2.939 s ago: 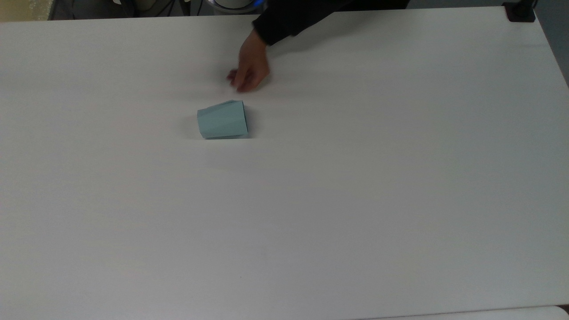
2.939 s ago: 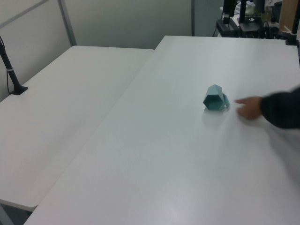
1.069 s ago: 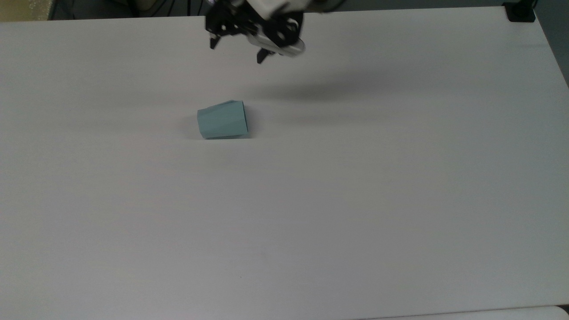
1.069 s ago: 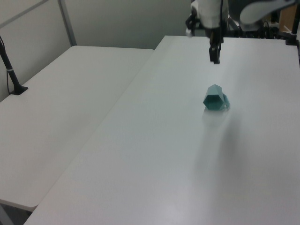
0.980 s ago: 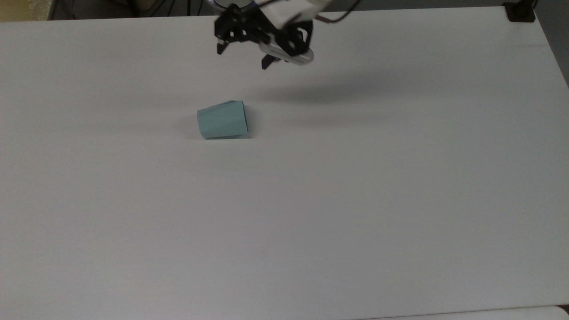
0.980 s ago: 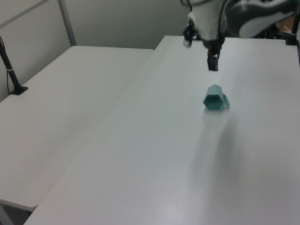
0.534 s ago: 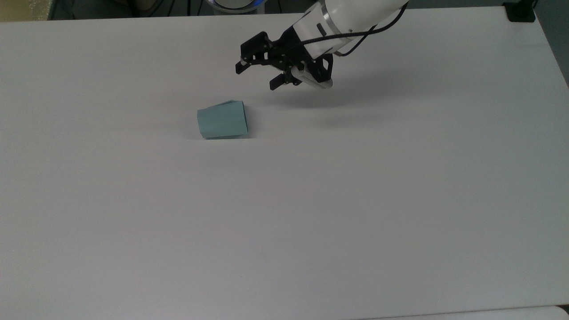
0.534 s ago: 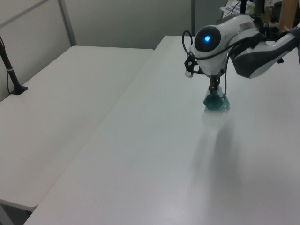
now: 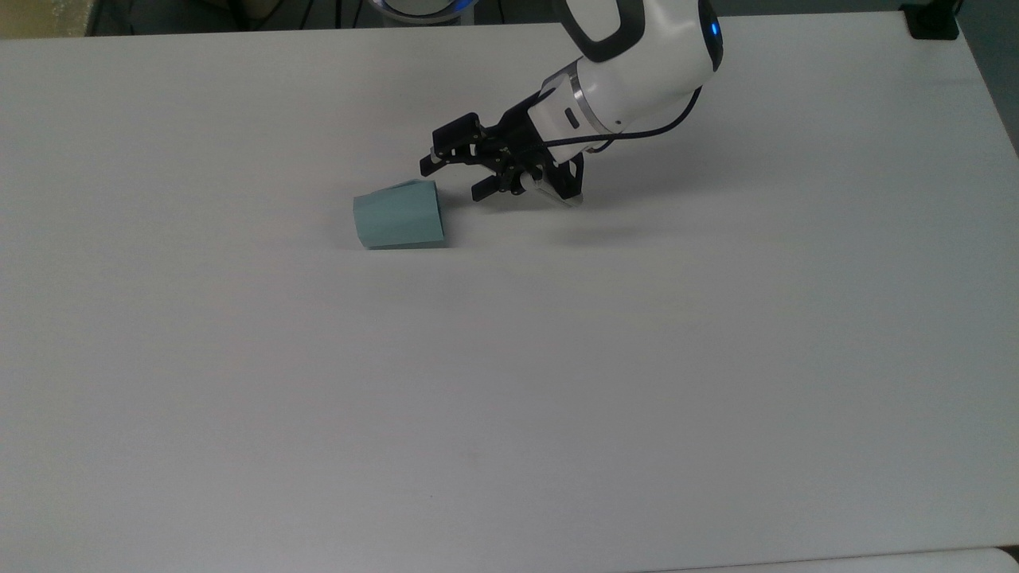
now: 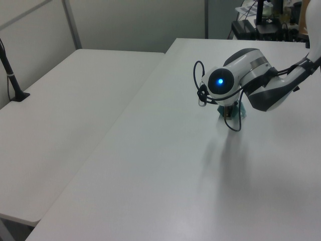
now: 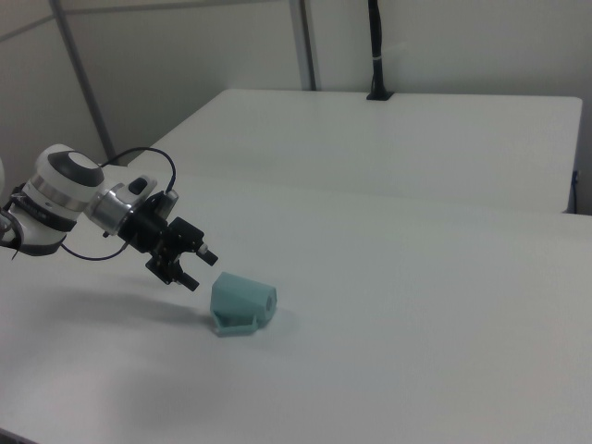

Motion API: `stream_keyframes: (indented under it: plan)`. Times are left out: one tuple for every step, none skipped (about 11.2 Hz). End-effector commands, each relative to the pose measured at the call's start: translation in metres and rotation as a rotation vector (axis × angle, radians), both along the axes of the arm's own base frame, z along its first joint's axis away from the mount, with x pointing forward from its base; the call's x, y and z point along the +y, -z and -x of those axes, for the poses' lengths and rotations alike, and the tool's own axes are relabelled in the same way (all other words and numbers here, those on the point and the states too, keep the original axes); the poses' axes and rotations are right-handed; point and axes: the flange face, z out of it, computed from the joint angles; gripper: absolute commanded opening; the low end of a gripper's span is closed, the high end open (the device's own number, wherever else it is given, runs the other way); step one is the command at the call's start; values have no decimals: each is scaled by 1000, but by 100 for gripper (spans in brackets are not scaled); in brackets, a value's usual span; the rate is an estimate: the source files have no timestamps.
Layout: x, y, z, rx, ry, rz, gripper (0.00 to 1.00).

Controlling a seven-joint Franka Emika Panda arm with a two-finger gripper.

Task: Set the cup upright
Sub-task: 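Move the open gripper down over the teal cup lying on its side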

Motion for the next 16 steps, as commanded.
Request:
stream_keyframes:
  plan:
    - [-17, 7, -4, -20, -4, 29, 100]
    - [-23, 14, -5, -13, 4, 43, 100]
    - [-29, 14, -8, -12, 11, 48, 100]
    - [-33, 16, -8, -9, 16, 51, 100]
    - [-35, 19, -6, -3, 11, 63, 100]
    - [-36, 22, -5, -12, 18, 68, 91]
    - [-38, 23, -5, -25, 22, 70, 75]
    - [-40, 25, -7, -27, 18, 78, 61]
    - [-40, 28, -10, -34, 7, 59, 43]
    - [-41, 28, -14, -53, 0, 31, 32]
    - [-39, 27, -17, -67, -20, 16, 32]
    - [-41, 27, -19, -71, -24, 14, 30]
    - [-41, 28, -19, -68, -26, 17, 20]
    - [-41, 28, -19, -68, -26, 17, 9]
    - [-41, 29, -18, -65, -27, 19, 7]
    - [-43, 31, -16, -57, -24, 28, 4]
